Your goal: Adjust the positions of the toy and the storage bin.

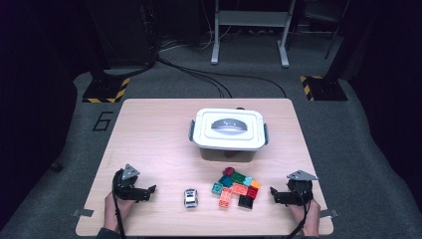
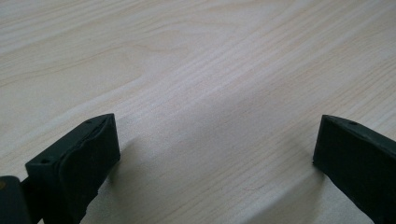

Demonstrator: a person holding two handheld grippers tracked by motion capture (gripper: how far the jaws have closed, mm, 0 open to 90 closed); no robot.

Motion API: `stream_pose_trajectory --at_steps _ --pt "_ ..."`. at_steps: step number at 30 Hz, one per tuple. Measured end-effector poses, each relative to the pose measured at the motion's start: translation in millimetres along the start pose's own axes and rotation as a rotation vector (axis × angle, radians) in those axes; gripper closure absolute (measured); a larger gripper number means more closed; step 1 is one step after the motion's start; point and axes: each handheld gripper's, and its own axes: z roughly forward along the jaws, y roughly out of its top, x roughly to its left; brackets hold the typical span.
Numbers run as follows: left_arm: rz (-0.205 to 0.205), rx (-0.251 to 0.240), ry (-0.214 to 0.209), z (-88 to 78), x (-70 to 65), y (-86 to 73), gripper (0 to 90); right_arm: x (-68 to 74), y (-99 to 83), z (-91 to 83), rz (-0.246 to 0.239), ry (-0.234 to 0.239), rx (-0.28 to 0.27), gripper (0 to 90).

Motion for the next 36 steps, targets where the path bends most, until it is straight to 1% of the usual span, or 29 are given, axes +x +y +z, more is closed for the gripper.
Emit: stream_pose_trajectory --at_steps 2,3,4,5,9,10,14,17,18,20,21,22,25,26,27,30,31,34,36 --pt "0.003 0.014 -0.007 -1.0 0.4 0.5 0.3 0.1 0.0 -0.3 0.003 -0.002 -0.001 3.0" --pt "0.0 0.001 -0.001 0.0 0.0 0.0 0.3 0.0 0.0 -0.5 0.001 0.006 -0.003 3.4" --pt "0.002 0.0 -0.001 0.0 0.0 0.0 0.3 -0.1 0.1 -0.9 0.007 0.006 -0.003 3.3" --pt "0.004 0.009 -0.004 -0.6 0.2 0.3 0.3 -0.3 0.3 -1.0 0.016 0.009 -0.004 3.0" --pt "0.005 0.012 -0.006 -0.8 0.3 0.3 0.3 -3.0 1.1 -0.9 0.016 0.029 -0.002 2.3" --pt "0.006 0.015 -0.008 -1.1 0.5 0.5 0.3 -2.6 1.6 -1.2 0.023 0.022 0.004 2.3" --pt "0.005 0.014 -0.007 -1.1 0.3 0.4 0.3 -3.4 6.2 -4.7 0.024 0.021 0.004 2.6" --pt "0.006 0.014 -0.008 -1.1 0.3 0.4 0.3 -4.1 13.6 -9.6 0.02 0.02 -0.003 2.8" --pt "0.005 0.014 -0.008 -1.1 0.2 0.4 0.3 -5.2 16.3 -11.6 0.007 0.022 -0.007 2.8" --pt "0.007 0.014 -0.01 -1.1 0.3 0.4 0.4 -5.4 22.0 -15.3 0.017 0.025 -0.015 3.1" --pt "0.007 0.014 -0.01 -1.1 0.3 0.4 0.3 -6.3 24.7 -16.7 0.01 0.025 -0.017 3.1" --pt "0.007 0.015 -0.009 -1.1 0.3 0.5 0.3 -6.6 27.6 -17.9 0.014 0.025 -0.015 3.1" --pt "0.007 0.015 -0.01 -1.1 0.3 0.5 0.3 -8.8 36.0 -22.0 0.007 0.028 -0.022 3.2" --pt "0.007 0.014 -0.01 -1.1 0.3 0.5 0.3 -9.2 39.6 -24.1 0.009 0.038 -0.026 3.4" --pt "0.006 0.014 -0.01 -1.1 0.3 0.4 0.3 -10.0 41.9 -25.4 0.004 0.034 -0.026 3.4" --pt "0.007 0.014 -0.01 -1.1 0.3 0.5 0.3 -11.7 53.6 -31.8 0.0 0.036 -0.041 3.6" --pt "0.007 0.013 -0.01 -1.0 0.2 0.5 0.3 -12.6 56.7 -33.3 -0.008 0.037 -0.044 3.5" --pt "0.008 0.013 -0.01 -1.0 0.2 0.5 0.3 -14.9 70.3 -39.3 -0.002 0.048 -0.057 3.5" --pt "0.008 0.013 -0.01 -1.0 0.1 0.5 0.3 -16.2 79.9 -42.2 -0.02 0.038 -0.066 3.4"
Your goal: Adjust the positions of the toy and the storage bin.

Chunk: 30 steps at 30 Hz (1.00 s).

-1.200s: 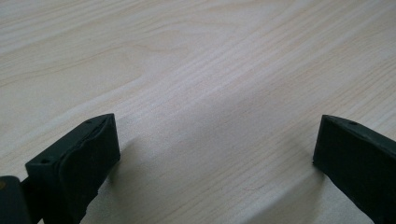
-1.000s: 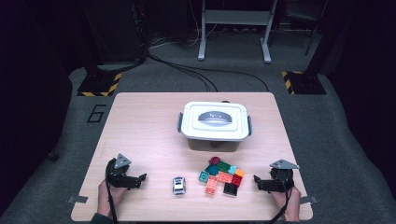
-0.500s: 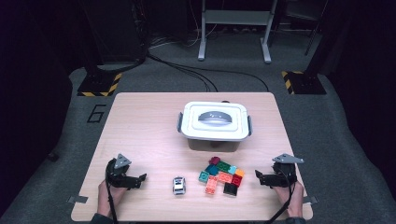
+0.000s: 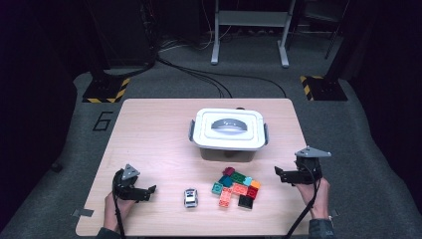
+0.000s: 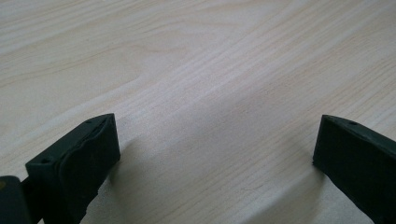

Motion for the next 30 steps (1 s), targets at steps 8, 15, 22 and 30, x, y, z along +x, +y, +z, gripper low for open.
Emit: stream_pose_trajectory --at_steps 8,15,22,30 --pt "0.004 -0.002 -0.001 0.2 -0.2 -0.1 0.3 -3.5 27.9 -6.9 -0.012 0.025 -0.025 3.7" --pt "0.003 -0.001 -0.001 0.2 -0.4 -0.1 0.3 -7.5 52.2 -14.7 -0.033 0.05 -0.055 3.9" --pt "0.002 -0.002 -0.002 0.2 -0.5 -0.1 0.3 -7.5 72.9 -15.2 -0.056 0.081 -0.075 4.0" --pt "0.002 -0.002 -0.002 0.3 -0.4 -0.1 0.3 2.4 92.9 1.5 -0.083 0.131 -0.063 4.3"
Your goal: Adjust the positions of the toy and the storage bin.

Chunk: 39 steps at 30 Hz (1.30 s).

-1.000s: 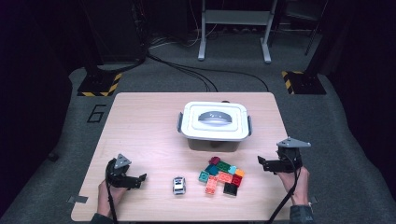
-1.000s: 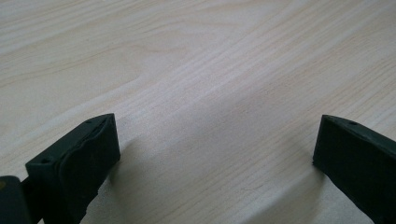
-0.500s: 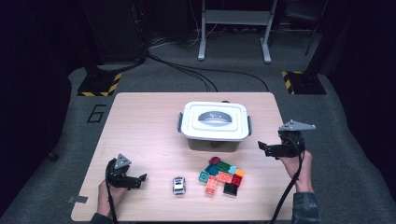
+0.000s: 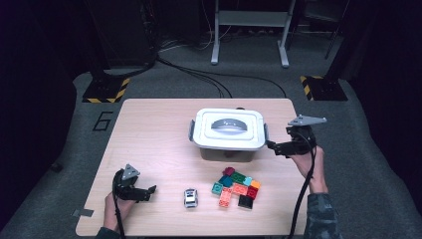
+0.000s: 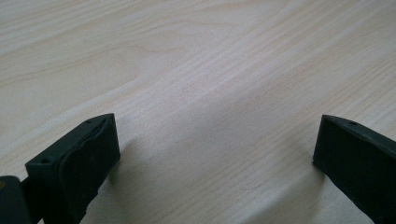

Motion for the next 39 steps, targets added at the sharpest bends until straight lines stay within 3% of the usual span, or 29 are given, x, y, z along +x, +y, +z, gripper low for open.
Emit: stream_pose_trajectory --at_steps 7,16,22,23,27,31,36,39 --pt "0.003 0.001 0.002 -0.2 0.1 0.1 0.3 17.7 23.3 26.3 -0.061 0.06 0.027 8.5" --pt "0.003 0.001 -0.001 -0.2 0.3 0.1 0.4 34.1 51.3 71.1 -0.167 0.12 0.07 25.7" --pt "0.01 0.007 -0.005 -0.7 0.6 0.2 0.7 36.9 63.7 93.9 -0.205 0.117 0.104 38.5" --pt "0.001 -0.015 0.009 0.9 -0.5 -0.5 0.7 36.5 64.3 96.3 -0.221 0.122 0.107 40.2" --pt "0.009 0.006 -0.004 -0.7 0.5 0.2 0.7 32.3 63.3 105.3 -0.208 0.106 0.138 51.6" --pt "0.01 0.005 -0.004 -0.6 0.6 0.2 0.7 30.0 62.2 106.2 -0.212 0.116 0.146 54.7" --pt "0.006 -0.003 0.004 0.0 0.0 -0.2 0.7 33.3 62.6 105.1 -0.251 0.087 0.158 56.5" --pt "0.0 -0.012 0.007 0.7 -0.6 -0.6 0.7 36.5 62.1 104.2 -0.247 0.049 0.158 57.6"
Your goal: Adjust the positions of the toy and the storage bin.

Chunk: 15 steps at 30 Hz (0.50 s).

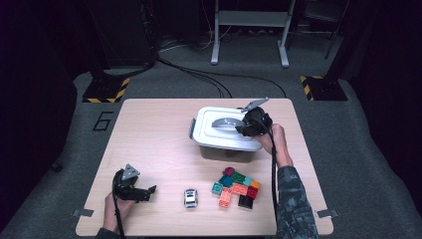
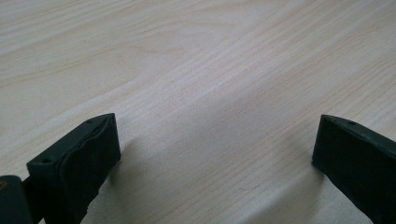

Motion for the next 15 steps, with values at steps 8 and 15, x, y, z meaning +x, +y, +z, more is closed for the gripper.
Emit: stream_pose_trajectory --at_steps 8,15 --pt "0.008 0.004 0.001 -0.3 0.5 0.2 0.7 3.6 1.5 -1.8 0.041 -0.065 0.034 58.6" --pt "0.009 0.016 -0.012 -1.2 1.2 0.7 0.7 -0.5 10.6 -2.9 0.033 0.017 0.01 45.3"
